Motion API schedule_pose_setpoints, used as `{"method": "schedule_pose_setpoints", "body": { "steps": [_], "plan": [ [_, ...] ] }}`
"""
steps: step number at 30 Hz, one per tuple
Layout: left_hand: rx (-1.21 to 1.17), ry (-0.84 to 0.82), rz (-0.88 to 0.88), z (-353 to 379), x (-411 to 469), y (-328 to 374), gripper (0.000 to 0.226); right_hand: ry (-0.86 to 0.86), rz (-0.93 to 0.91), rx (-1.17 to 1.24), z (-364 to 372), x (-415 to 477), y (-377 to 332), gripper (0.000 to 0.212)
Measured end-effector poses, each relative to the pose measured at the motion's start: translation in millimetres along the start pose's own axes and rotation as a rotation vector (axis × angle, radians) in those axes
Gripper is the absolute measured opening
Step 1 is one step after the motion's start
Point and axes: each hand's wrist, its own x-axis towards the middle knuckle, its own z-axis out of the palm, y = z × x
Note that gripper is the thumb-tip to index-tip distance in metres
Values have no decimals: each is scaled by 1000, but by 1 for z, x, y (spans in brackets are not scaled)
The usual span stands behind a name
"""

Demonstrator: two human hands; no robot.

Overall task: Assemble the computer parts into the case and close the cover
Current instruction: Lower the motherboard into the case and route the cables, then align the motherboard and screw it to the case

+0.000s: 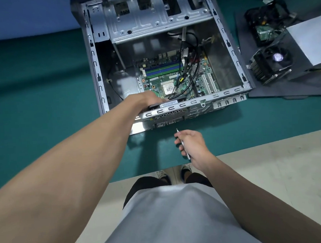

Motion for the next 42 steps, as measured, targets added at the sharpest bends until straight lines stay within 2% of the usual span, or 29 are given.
{"method": "schedule_pose_setpoints", "body": {
  "steps": [4, 7, 10, 11, 13, 17, 20, 23, 27, 35, 42],
  "plan": [
    [-126, -19, -15, 4, -2, -4, 78, 32, -10, 10, -7, -4, -1, 16],
    [-196, 21, -14, 2, -8, -3, 71, 66, -58, -38, -23, -8, -7, 13],
    [-20, 242, 6, 4, -20, 11, 38, 154, -103, -67, -56, -10, -17, 11],
    [14, 342, 22, 7, -24, 18, 36, 198, -117, -57, -68, -9, -21, 10],
    [7, 487, 101, 17, -35, 37, 43, 282, -152, -32, -91, -5, -33, 9],
    [13, 621, 272, 38, -47, 86, 51, 363, -243, -44, -133, 11, -65, 10],
    [-8, 728, 352, 48, -43, 121, 54, 340, -287, -82, -159, 25, -87, 10],
    [-31, 814, 351, 52, -32, 158, 63, 289, -320, -177, -181, 42, -104, 8],
    [-56, 872, 279, 53, -15, 191, 65, 210, -384, -357, -204, 64, -126, 9],
    [-78, 904, 184, 55, -9, 198, 62, 100, -501, -695, -201, 105, -154, 12],
    [-40, 950, 116, 58, -10, 205, 59, 147, -697, -938, -183, 131, -162, 12]
  ]
}}
